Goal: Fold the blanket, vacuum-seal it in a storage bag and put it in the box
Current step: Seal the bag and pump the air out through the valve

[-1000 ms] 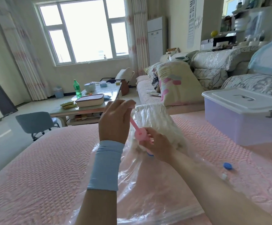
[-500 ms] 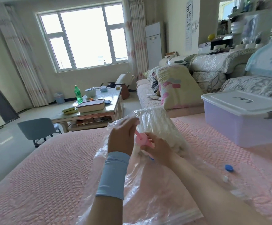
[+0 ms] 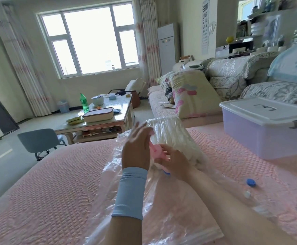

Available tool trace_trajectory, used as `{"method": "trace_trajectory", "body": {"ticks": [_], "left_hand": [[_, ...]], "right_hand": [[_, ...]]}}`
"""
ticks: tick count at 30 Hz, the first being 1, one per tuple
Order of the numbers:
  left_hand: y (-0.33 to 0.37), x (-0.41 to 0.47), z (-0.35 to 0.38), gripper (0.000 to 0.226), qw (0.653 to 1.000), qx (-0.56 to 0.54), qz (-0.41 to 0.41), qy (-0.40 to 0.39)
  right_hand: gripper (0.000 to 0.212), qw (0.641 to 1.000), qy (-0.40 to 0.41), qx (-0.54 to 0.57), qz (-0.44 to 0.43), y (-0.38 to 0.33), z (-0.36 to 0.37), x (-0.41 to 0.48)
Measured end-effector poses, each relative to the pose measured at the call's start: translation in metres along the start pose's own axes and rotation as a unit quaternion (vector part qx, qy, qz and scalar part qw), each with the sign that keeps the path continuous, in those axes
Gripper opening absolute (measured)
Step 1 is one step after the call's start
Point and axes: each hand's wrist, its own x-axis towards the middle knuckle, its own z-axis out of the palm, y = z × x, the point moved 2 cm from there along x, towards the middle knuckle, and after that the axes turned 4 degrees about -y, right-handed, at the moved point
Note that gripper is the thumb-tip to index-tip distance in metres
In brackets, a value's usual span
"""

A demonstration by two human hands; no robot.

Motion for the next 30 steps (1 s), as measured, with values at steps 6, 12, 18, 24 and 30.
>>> {"method": "trace_trajectory", "body": {"ticks": [6, 12, 18, 24, 30], "left_hand": [[0.007, 0.007, -0.021, 0.020, 0.981, 0.017, 0.013, 0.193], [-0.009, -0.020, 0.022, 0.017, 0.987, -0.047, -0.071, -0.133], [0.015, 0.009, -0.027, 0.027, 0.983, 0.034, 0.048, 0.176], [-0.004, -0.011, 0.006, 0.014, 0.999, -0.006, -0.042, -0.011], [-0.002, -0.016, 0.006, 0.012, 0.996, -0.014, -0.053, -0.071]], "right_hand": [[0.051, 1.000, -0.020, -0.019, -0.005, 0.000, 0.001, 0.000], [0.053, 1.000, -0.014, -0.008, 0.008, 0.001, -0.001, -0.001], [0.051, 1.000, -0.016, -0.022, -0.001, 0.003, -0.002, -0.001], [0.051, 0.999, -0.016, -0.026, -0.008, -0.002, -0.001, -0.002], [0.051, 0.999, -0.024, -0.030, -0.005, -0.001, -0.002, -0.004]]}}
